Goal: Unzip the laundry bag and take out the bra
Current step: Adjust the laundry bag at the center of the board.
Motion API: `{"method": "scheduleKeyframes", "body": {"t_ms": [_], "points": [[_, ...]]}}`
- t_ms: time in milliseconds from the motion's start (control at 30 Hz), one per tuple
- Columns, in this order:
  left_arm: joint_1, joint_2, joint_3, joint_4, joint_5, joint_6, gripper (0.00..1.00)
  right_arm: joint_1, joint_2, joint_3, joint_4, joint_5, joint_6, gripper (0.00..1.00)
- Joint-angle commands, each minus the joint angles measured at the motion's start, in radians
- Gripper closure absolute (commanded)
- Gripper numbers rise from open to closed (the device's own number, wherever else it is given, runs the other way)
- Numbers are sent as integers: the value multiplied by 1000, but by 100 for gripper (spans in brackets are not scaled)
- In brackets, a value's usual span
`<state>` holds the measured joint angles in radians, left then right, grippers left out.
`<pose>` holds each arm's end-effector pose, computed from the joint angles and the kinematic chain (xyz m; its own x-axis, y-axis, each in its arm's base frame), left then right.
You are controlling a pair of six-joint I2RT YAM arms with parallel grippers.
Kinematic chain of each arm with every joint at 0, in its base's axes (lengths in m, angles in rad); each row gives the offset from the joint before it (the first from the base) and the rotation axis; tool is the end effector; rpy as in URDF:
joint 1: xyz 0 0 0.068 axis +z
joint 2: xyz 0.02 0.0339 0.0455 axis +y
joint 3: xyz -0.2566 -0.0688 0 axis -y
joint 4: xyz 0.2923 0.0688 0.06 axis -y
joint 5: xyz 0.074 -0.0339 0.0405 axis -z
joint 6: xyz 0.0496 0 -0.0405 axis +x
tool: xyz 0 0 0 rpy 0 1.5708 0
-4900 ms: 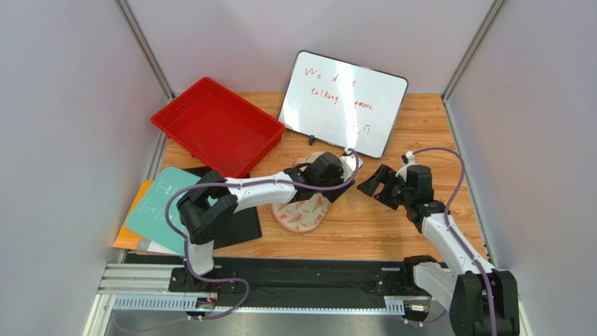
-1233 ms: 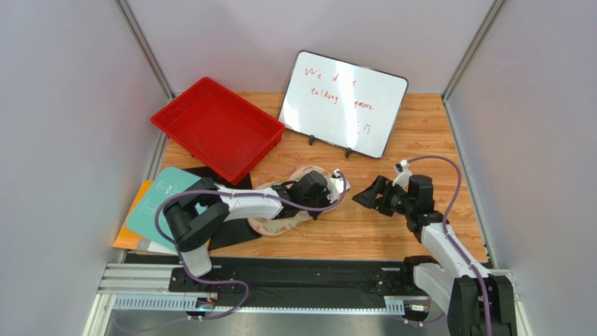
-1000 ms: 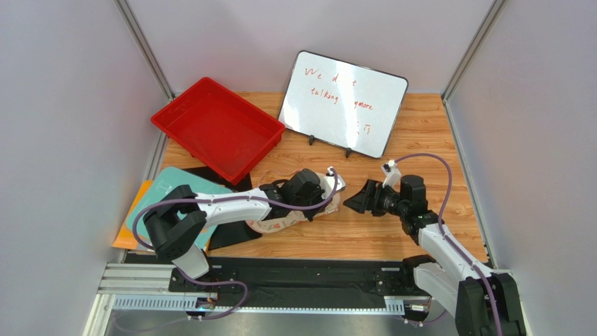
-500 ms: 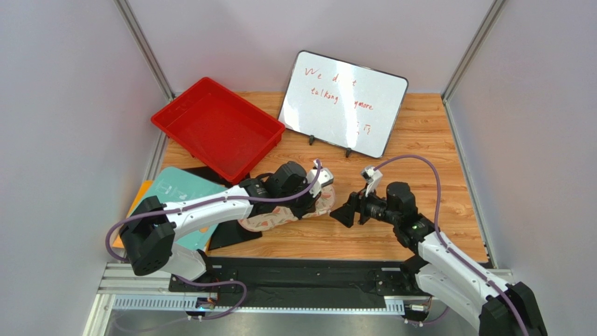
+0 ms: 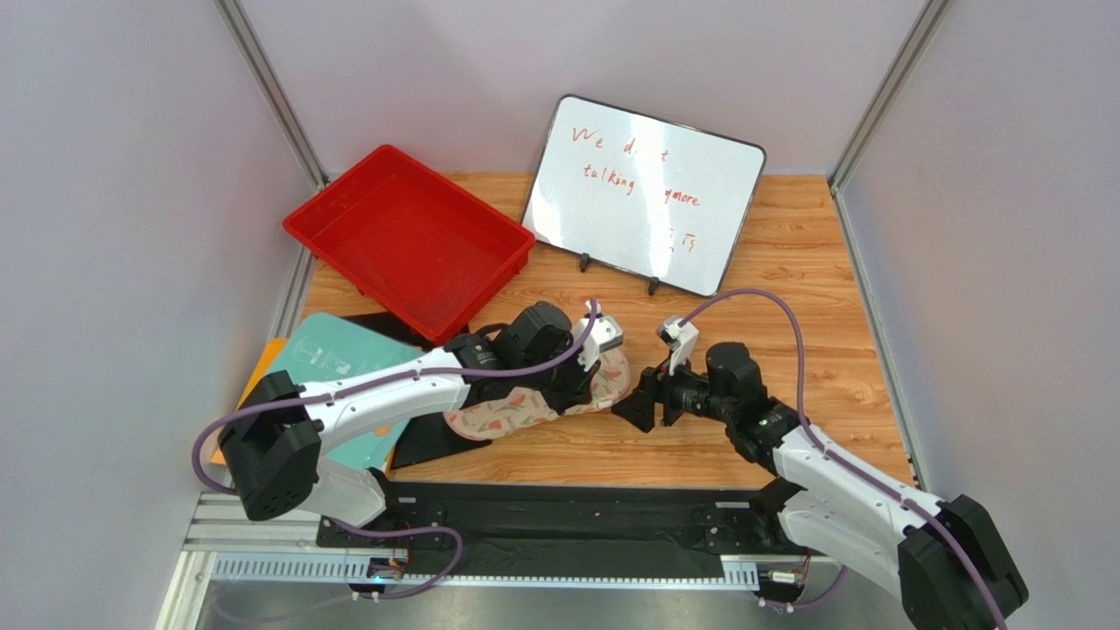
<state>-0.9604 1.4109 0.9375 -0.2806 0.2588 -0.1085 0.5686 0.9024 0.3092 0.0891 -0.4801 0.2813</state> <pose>0.1934 -0.2986 0.2035 -0.4874 0.5142 -0.7057 0.8513 0.4596 -0.2531 0.1901 0.1486 0.1442 -0.6182 -0.1028 -0.7793 -0.6732 0.5810 0.4574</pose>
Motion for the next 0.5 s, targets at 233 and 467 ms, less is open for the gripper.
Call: {"method": "scheduleKeyframes", "body": {"t_ms": [233, 467], "points": [[3, -59, 32, 0, 37, -23, 100, 39, 55, 33, 155, -15, -2, 40], [3, -61, 26, 1, 39, -26, 100, 60, 61, 37, 158, -26, -1, 62]]}}
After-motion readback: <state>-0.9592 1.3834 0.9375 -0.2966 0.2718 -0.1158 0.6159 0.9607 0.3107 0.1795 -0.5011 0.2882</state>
